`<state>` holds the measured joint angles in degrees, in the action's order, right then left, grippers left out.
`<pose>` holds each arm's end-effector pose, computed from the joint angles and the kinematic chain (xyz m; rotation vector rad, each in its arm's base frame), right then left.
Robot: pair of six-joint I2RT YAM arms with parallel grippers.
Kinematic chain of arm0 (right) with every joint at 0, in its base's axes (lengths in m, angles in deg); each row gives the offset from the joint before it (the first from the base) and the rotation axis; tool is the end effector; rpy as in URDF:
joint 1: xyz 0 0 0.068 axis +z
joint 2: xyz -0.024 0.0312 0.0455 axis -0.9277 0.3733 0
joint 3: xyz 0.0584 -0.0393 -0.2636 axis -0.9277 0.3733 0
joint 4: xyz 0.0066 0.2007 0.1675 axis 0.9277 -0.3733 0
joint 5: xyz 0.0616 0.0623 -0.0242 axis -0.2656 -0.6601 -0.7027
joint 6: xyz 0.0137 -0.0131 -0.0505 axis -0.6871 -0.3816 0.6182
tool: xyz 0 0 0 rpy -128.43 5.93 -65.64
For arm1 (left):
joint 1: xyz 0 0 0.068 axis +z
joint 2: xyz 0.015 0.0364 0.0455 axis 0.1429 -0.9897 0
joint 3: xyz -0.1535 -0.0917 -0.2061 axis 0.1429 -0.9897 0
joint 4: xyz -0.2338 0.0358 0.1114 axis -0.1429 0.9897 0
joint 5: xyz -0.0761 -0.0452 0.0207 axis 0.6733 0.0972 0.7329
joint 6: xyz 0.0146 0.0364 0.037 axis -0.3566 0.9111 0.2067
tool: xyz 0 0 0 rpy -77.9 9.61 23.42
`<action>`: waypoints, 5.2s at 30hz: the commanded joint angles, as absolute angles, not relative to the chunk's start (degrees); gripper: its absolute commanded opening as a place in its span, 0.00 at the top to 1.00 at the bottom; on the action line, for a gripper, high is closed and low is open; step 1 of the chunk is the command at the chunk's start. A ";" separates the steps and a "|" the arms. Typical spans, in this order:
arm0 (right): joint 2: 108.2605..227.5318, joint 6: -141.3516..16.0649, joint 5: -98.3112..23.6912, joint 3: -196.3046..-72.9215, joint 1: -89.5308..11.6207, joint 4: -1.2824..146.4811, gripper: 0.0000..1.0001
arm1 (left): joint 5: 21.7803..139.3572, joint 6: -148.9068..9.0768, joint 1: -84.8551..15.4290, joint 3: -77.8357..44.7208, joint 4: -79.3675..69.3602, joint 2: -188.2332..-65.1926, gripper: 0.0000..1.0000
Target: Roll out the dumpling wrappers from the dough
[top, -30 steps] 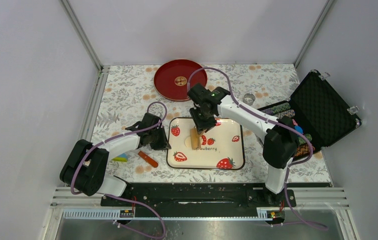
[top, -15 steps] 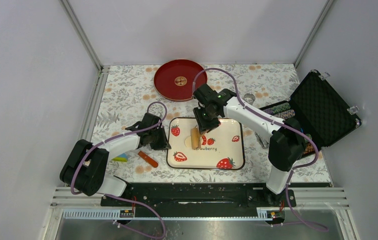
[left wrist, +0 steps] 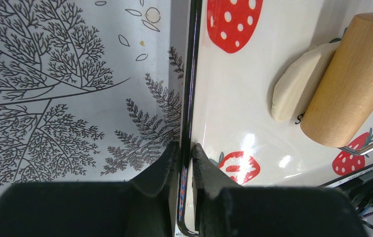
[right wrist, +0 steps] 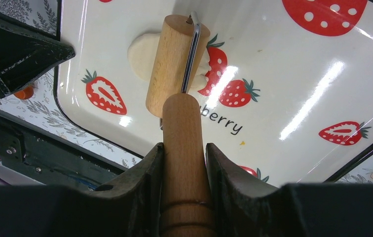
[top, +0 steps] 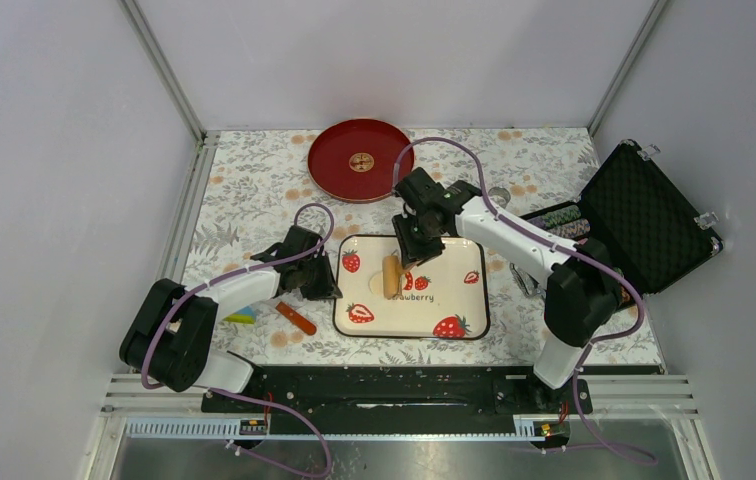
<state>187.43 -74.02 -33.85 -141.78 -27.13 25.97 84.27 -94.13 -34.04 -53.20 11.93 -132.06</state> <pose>0.2751 0.2422 0.2559 -0.5688 2.7130 0.3908 0.2192 -0.1142 0.1481 -0.1611 2.7276 -0.6198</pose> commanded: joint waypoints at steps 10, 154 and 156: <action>192.72 -70.37 -12.55 -133.54 -31.26 14.49 1.00 | 80.87 -92.96 -34.49 -54.07 13.62 -133.83 1.00; 187.21 -58.17 -20.71 -145.36 -22.38 27.39 1.00 | 80.85 -92.88 -34.49 -53.92 13.88 -134.25 1.00; 187.21 -58.32 -21.50 -144.05 -22.38 27.71 1.00 | 80.85 -92.92 -34.49 -53.85 13.88 -134.19 1.00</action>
